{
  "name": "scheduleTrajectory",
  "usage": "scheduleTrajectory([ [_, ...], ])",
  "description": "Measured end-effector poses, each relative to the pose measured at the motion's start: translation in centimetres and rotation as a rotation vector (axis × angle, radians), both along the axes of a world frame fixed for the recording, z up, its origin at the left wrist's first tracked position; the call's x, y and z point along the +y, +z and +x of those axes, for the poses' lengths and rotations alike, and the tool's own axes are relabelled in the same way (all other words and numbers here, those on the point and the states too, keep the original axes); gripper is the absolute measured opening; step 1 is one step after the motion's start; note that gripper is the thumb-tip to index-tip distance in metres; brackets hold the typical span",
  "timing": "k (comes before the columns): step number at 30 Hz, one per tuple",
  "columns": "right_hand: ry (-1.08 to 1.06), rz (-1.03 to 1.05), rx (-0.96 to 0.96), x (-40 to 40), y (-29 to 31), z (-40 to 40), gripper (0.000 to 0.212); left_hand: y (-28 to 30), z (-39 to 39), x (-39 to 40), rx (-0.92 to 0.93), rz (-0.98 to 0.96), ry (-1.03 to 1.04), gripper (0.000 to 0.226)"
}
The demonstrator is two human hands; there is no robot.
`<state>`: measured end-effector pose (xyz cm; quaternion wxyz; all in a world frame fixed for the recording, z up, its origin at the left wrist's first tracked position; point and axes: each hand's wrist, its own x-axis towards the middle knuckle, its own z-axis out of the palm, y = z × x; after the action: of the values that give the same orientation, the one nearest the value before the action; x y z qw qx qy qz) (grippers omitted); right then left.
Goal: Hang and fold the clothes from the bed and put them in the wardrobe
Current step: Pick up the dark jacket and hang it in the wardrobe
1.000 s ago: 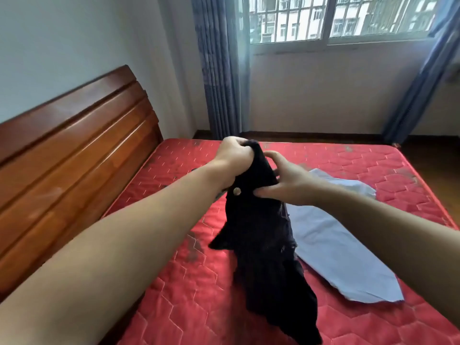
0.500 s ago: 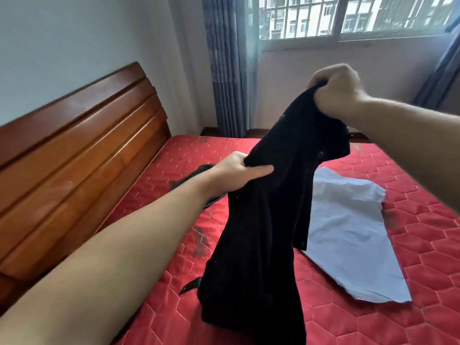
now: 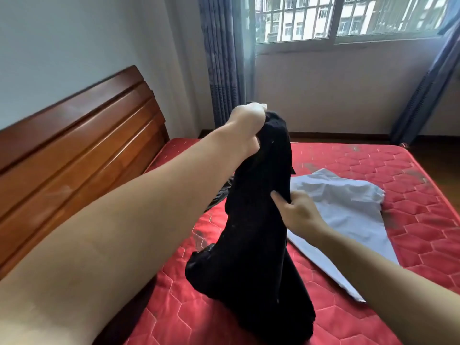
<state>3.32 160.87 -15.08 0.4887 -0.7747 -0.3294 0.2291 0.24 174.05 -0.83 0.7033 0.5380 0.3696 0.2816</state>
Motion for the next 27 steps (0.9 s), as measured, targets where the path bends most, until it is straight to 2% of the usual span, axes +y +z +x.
scheduleTrajectory([
  [2, 0.018, 0.072, -0.029, 0.2, 3.0, 0.6, 0.043, -0.1, -1.5, 0.7, -0.072, 0.07, -0.056, 0.031],
  [4, -0.032, 0.236, 0.051, 1.1, 6.4, 1.0, 0.04, -0.7, -3.7, 1.0, 0.054, 0.316, -0.206, 0.035],
  [6, -0.133, 0.392, 0.22, 2.6, 10.0, 1.9, 0.03, -2.3, -6.1, 0.5, 0.185, 0.417, -0.389, 0.054],
  [7, -0.172, 0.438, 0.319, 3.4, 11.5, 2.3, 0.023, -3.5, -7.0, 0.2, 0.232, 0.443, -0.478, 0.057],
  [9, -0.196, 0.49, 0.446, 5.1, 13.9, 2.7, 0.021, -6.1, -7.8, -0.4, 0.301, 0.555, -0.585, 0.046],
  [10, -0.187, 0.501, 0.44, 6.1, 14.6, 3.0, 0.023, -7.1, -7.7, -0.6, 0.315, 0.629, -0.533, 0.039],
  [11, -0.168, 0.507, 0.415, 6.8, 15.1, 3.2, 0.024, -7.6, -7.3, -0.7, 0.298, 0.663, -0.417, 0.029],
  [13, -0.084, 0.53, 0.363, 7.2, 15.4, 3.3, 0.03, -7.2, -6.9, -0.7, 0.19, 0.564, -0.221, 0.004],
  [15, 0.072, 0.501, 0.109, 5.9, 13.5, 3.8, 0.034, -5.8, -6.4, -0.5, 0.054, 0.477, -0.154, 0.009],
  [16, 0.165, 0.436, -0.014, 4.6, 11.4, 3.8, 0.031, -4.8, -6.2, -0.2, -0.012, 0.445, -0.132, 0.01],
  [18, 0.346, 0.18, -0.078, 1.4, 5.5, 3.6, 0.036, -2.6, -5.5, 0.1, -0.1, 0.415, -0.091, 0.006],
  [19, 0.368, 0.039, -0.134, 0.1, 2.8, 3.4, 0.037, -1.5, -5.2, 0.3, -0.136, 0.392, -0.07, 0.004],
  [20, 0.334, -0.056, -0.216, -0.5, 0.9, 3.6, 0.03, -0.6, -4.9, 0.5, -0.173, 0.36, -0.047, 0.003],
  [21, 0.271, -0.118, -0.32, -0.6, 0.0, 4.0, 0.02, 0.0, -4.7, 0.7, -0.205, 0.332, -0.022, 0.004],
  [22, 0.229, -0.166, -0.41, -0.5, 0.0, 4.5, 0.02, 0.2, -4.6, 1.2, -0.21, 0.346, 0.01, 0.005],
  [24, 0.222, -0.2, -0.517, 0.4, 1.6, 5.2, 0.033, -0.1, -4.9, 2.6, -0.063, 0.45, 0.069, 0.014],
  [25, 0.221, -0.181, -0.537, 1.0, 2.6, 5.3, 0.037, -0.7, -5.3, 3.5, 0.116, 0.54, 0.08, 0.023],
  [27, 0.202, -0.108, -0.485, 2.2, 4.5, 5.3, 0.04, -2.0, -6.6, 4.5, 0.634, 0.758, 0.012, 0.051],
])
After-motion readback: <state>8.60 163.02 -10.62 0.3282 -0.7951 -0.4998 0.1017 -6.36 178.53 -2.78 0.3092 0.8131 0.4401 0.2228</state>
